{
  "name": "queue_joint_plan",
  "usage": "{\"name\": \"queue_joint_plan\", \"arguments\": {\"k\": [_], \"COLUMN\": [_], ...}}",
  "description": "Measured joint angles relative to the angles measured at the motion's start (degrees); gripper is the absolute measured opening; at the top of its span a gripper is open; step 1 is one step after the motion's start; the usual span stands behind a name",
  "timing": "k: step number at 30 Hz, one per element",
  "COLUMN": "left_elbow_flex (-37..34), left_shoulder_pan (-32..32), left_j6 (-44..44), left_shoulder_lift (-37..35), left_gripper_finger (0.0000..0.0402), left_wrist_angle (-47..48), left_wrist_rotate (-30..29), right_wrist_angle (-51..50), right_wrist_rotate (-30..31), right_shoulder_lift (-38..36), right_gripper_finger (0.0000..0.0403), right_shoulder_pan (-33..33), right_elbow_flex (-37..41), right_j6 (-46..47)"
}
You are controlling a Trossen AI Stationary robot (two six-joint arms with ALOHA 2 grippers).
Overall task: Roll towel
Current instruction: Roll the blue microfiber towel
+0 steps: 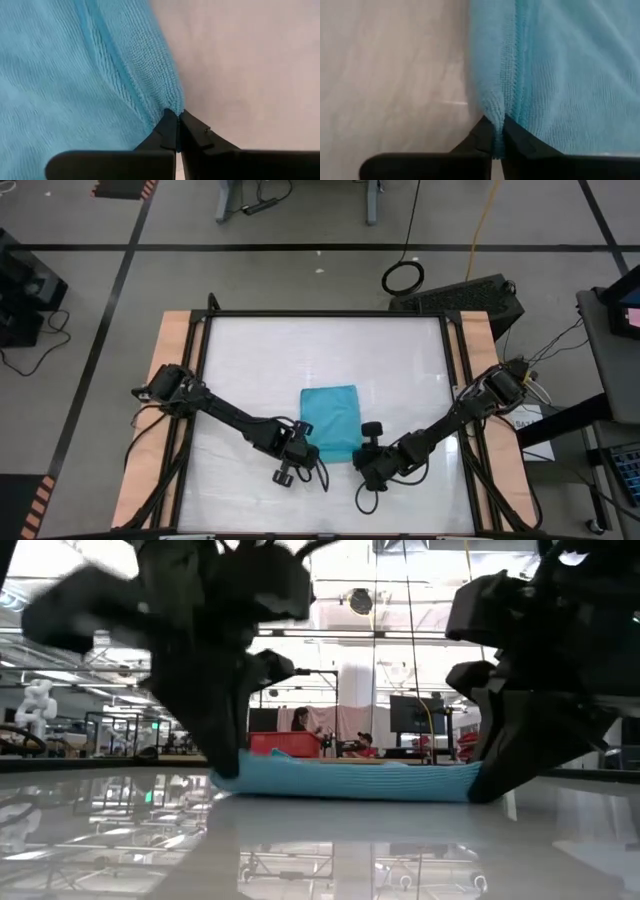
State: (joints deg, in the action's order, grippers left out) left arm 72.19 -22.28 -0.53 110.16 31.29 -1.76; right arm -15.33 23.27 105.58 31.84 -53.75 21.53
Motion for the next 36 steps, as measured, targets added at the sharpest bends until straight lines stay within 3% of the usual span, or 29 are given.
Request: {"name": "queue_joint_plan", "arguments": {"k": [5,14,21,29,36], "left_elbow_flex": [0.0,-0.8,-2.9,-3.1,-3.1], "left_shoulder_pan": [1.3,3.2,4.1,5.5,7.0], "left_j6": [-5.2,-14.2,-19.0,-21.7,-23.2], "left_shoulder_lift": [-1.9,-2.9,-2.9,-2.9,-2.9], "left_gripper_finger": [0.0004,0.0003,0.0002,0.0002,0.0002], "left_wrist_angle": [-3.5,-3.8,-4.0,-4.2,-3.9], "left_wrist_rotate": [6.2,10.8,10.8,17.7,18.6], "right_wrist_angle": [-0.8,-1.2,-0.8,0.9,0.0], "right_wrist_rotate": [-3.3,-13.8,-14.7,-15.9,-13.4], "right_shoulder_lift": [-2.4,-6.4,-7.8,-7.9,-7.9], "right_gripper_finger": [0.0003,0.0002,0.0001,0.0000,0.0000], "right_shoulder_pan": [0.0,-1.6,-2.0,-1.4,-0.6], "right_elbow_flex": [0.2,0.3,0.2,0.2,0.2], "right_j6": [5.3,14.0,16.3,20.2,21.9]}}
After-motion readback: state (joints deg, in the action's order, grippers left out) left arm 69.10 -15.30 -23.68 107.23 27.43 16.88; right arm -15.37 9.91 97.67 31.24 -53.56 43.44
